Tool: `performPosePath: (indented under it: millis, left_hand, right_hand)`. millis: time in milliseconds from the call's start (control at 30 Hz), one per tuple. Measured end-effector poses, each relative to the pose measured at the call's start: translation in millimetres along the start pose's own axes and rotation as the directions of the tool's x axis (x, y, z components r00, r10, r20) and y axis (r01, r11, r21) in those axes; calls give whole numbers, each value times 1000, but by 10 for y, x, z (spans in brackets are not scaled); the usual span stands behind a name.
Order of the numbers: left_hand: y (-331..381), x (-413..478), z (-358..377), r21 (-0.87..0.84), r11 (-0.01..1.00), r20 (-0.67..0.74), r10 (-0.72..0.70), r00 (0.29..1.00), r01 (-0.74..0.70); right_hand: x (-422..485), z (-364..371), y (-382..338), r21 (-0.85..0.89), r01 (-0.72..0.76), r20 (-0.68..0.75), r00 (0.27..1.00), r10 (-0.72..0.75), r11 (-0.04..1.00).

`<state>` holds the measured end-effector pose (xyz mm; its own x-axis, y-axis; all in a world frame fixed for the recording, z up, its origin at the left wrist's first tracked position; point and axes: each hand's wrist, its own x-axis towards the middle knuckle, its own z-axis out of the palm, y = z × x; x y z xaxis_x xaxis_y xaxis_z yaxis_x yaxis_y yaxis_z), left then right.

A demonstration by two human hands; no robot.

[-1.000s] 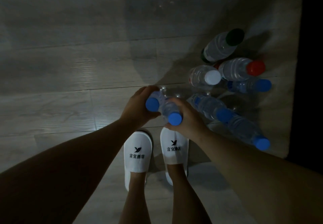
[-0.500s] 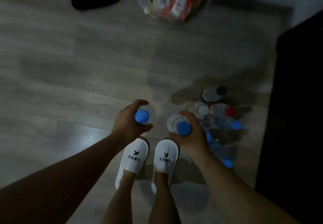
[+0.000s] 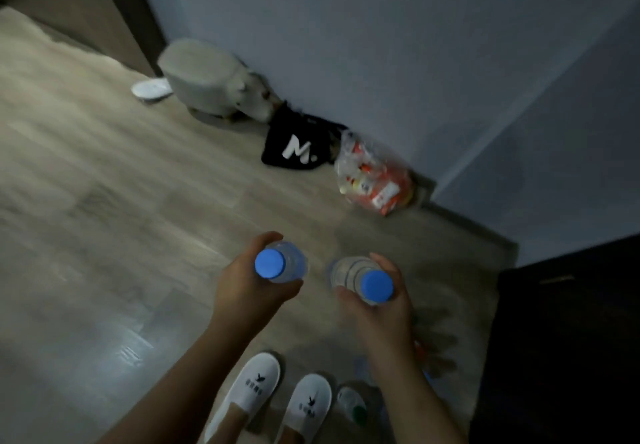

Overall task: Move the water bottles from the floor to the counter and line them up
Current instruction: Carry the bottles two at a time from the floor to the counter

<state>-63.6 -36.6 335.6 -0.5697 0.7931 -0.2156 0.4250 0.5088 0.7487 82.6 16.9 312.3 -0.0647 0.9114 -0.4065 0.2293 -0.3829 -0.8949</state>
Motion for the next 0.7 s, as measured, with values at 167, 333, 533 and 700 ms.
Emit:
performPosePath:
  millis: [167, 333, 533, 700]
  left_hand:
    - [184, -40, -771, -87, 996, -132, -22, 991, 10]
    - [1, 51, -1553, -229, 968, -253, -161, 954, 103]
    - [-474, 237, -2632, -345, 928, -314, -255, 915, 140]
    - [-914, 418, -3504, -376, 917, -380, -283, 881, 133]
  right_hand:
    - [-242, 371, -629, 12, 126, 61, 990, -126, 992]
    - [-396, 926, -1051, 33, 187, 126, 974, -190, 982]
    - [-586, 1978, -1381, 11, 213, 184, 960, -211, 977]
    - [-785, 2974, -1631, 16, 197, 260, 946, -194, 980]
